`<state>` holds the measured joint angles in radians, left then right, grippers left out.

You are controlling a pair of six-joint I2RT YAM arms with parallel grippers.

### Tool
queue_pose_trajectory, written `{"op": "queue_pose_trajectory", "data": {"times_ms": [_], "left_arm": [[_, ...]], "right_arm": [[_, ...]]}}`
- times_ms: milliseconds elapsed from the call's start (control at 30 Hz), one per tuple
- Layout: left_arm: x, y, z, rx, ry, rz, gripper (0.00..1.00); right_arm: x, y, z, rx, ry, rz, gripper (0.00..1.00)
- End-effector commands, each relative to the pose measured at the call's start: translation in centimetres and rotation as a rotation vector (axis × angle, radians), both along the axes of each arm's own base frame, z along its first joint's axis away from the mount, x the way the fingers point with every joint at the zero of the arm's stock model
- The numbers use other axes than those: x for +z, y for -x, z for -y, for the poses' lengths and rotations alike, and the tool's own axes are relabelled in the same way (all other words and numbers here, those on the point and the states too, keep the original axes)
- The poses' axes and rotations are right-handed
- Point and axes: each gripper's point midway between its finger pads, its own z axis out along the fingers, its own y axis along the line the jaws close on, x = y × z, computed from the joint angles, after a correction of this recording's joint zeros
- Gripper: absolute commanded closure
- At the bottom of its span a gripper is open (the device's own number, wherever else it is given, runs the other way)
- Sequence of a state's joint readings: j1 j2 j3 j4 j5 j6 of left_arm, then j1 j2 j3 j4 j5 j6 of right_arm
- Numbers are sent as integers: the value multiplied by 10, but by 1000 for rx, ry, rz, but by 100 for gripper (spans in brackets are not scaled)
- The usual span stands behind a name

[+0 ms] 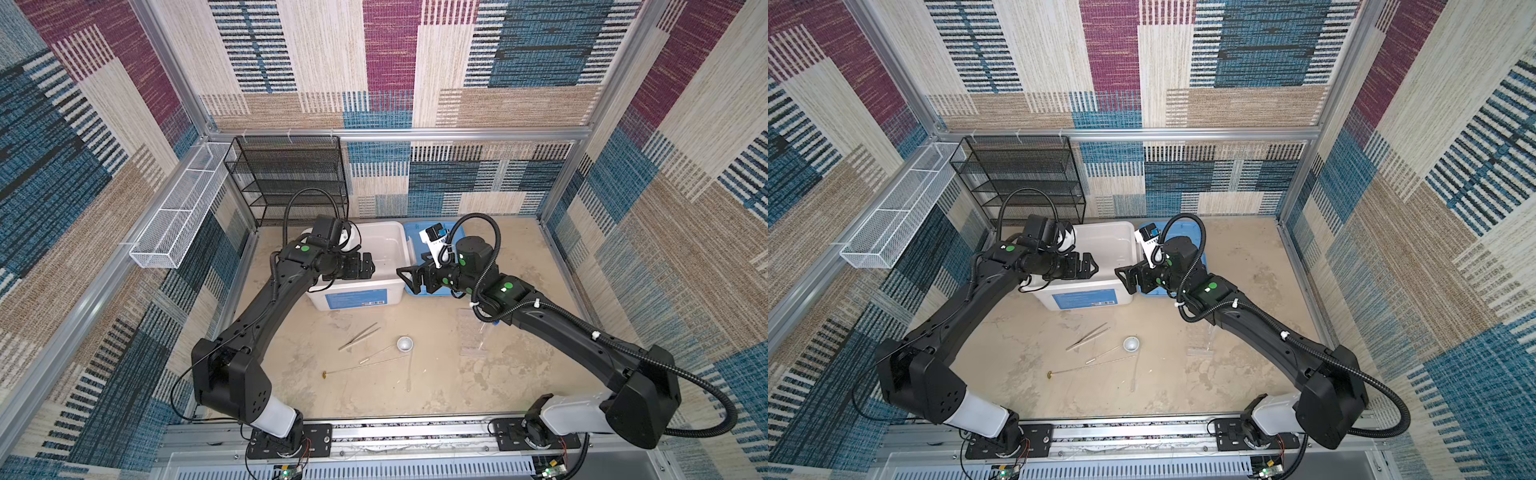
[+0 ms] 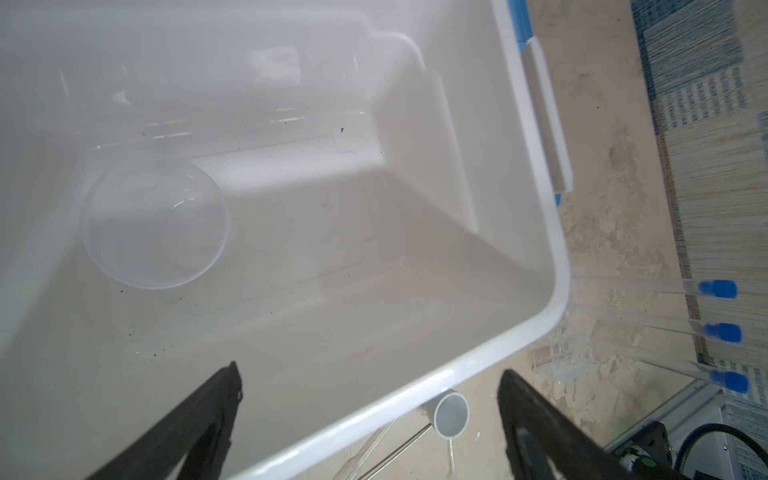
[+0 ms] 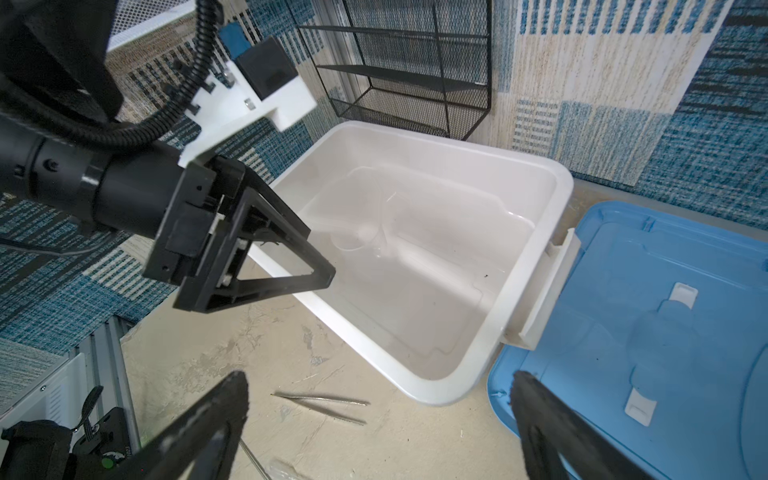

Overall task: Organize the chemistry lab equipment
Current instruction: 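Move the left gripper back to the table toward the small white cup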

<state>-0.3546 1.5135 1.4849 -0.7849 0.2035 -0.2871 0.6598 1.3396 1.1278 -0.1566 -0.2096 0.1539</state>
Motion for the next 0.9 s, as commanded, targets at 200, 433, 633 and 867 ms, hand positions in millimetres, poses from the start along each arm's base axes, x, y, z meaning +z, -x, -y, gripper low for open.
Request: {"op": "queue_pose_trajectory", "data": {"times_ms": [200,433,633,867], "left_arm": [[69,60,34,-247,43,156,1],[26,122,64,-358,54,29,1],[-31,147,92,-365,7,-56,9],[-100,146,108,-257,-58,-160,10]], "right_arm": [[7,37,24,29,-39,-18,1],[-32,83,52,70,58,-131,1],[-52,97,66,54,89,-164,1],[-79,100,61,86,124,-214,0]]}}
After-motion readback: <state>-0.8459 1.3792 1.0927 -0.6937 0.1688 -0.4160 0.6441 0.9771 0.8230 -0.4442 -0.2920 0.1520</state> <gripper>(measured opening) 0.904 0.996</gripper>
